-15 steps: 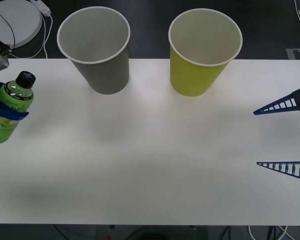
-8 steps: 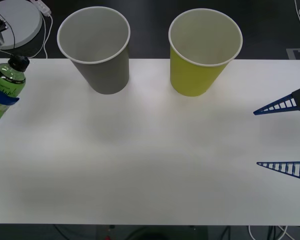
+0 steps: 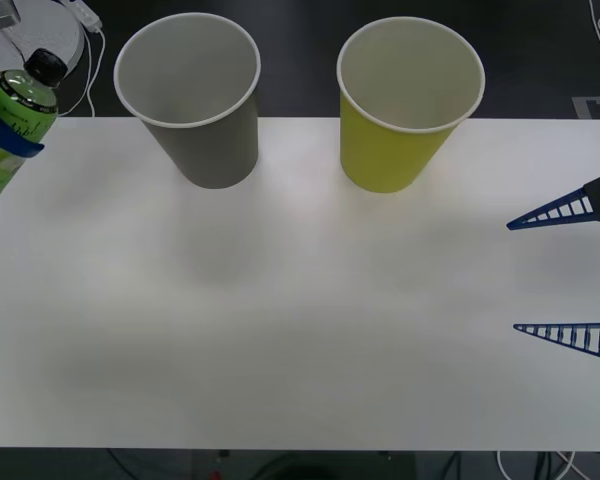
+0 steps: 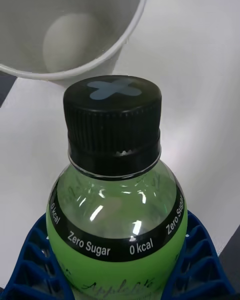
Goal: Put the can into the green bin and the plastic bottle into the gray bin
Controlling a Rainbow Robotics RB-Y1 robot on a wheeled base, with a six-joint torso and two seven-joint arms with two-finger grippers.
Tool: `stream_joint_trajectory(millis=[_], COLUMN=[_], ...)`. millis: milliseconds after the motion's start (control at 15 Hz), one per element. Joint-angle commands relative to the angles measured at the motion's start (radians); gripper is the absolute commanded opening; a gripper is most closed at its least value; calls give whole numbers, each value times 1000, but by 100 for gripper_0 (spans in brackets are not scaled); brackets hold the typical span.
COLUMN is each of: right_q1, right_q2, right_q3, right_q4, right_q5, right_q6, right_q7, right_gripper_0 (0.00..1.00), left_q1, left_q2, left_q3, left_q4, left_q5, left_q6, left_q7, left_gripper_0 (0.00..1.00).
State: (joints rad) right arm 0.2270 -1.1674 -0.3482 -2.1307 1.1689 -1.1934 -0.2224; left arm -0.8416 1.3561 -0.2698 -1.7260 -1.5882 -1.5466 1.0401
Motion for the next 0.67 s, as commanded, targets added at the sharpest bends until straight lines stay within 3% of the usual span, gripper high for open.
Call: stream_joint_trajectory(millis=[67, 667], right_q1=[0, 0], right_q2=[0, 0], right_q3=[0, 0], right_q4=[0, 0], right_q5=[0, 0], right_q6=[0, 0], right_q7=[0, 0], right_gripper_0=[100, 100], left_q1=[-85, -384], left_q2=[-3, -43], left_q3=[-59, -309], left_q4=[42, 184], left_q5=[-4, -22], left_q6=[0, 0], left_q7=[11, 29], left_gripper_0=[0, 0])
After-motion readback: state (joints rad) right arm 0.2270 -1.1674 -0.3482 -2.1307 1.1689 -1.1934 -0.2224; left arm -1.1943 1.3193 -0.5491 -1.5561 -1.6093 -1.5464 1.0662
